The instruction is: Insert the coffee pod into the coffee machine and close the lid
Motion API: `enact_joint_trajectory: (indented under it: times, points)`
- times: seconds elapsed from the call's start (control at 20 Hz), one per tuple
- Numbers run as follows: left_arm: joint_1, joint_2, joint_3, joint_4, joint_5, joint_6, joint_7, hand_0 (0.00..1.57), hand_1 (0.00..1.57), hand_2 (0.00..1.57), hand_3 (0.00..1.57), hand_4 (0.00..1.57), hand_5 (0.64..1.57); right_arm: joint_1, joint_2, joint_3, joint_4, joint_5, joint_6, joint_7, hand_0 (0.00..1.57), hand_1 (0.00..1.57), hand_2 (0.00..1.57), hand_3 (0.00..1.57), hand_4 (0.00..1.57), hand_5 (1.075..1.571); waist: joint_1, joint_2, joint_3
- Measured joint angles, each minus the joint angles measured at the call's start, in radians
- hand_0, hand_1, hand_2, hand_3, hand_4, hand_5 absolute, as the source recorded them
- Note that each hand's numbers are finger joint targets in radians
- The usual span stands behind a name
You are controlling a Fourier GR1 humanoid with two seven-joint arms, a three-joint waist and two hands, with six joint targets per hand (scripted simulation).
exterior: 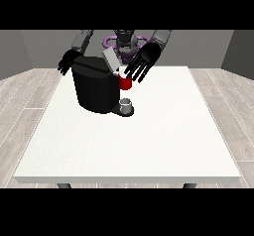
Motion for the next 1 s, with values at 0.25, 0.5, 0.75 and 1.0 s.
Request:
enact_joint_trajectory:
  times: [0.25, 0.5, 0.75, 1.0]
  points:
    - [0.038, -0.001, -0.004, -0.006, -0.009, 0.000, -0.020, 0.00, 0.00, 0.00, 0.00, 0.00, 1.571, 0.017, 0.005, -0.007, 0.004, -0.003, -0.009, -0.001, 0.00, 0.00, 0.00, 0.00, 0.36, 1.571, 0.022, -0.029, -0.0008]
    - [0.073, -0.051, 0.000, -0.023, 0.000, 0.001, 0.006, 0.00, 0.00, 0.00, 0.00, 0.00, 1.571, 0.041, 0.005, -0.021, 0.025, -0.015, -0.008, -0.010, 0.00, 0.00, 0.00, 0.00, 0.41, 1.571, 0.048, -0.082, -0.0011]
    - [0.132, -0.132, 0.071, -0.040, 0.095, 0.002, 0.027, 0.00, 0.00, 0.00, 0.00, 0.08, 1.571, 0.084, 0.002, -0.038, 0.043, -0.027, -0.010, -0.002, 0.00, 0.00, 0.00, 0.00, 0.42, 1.571, 0.103, -0.174, -0.0014]
    - [0.239, -0.214, 0.195, -0.044, 0.257, -0.009, -0.016, 0.00, 0.00, 0.00, 0.00, 0.00, 1.571, 0.156, -0.019, -0.065, 0.040, -0.050, 0.008, 0.006, 0.00, 0.00, 0.00, 0.00, 0.49, 1.571, 0.160, -0.284, -0.0021]
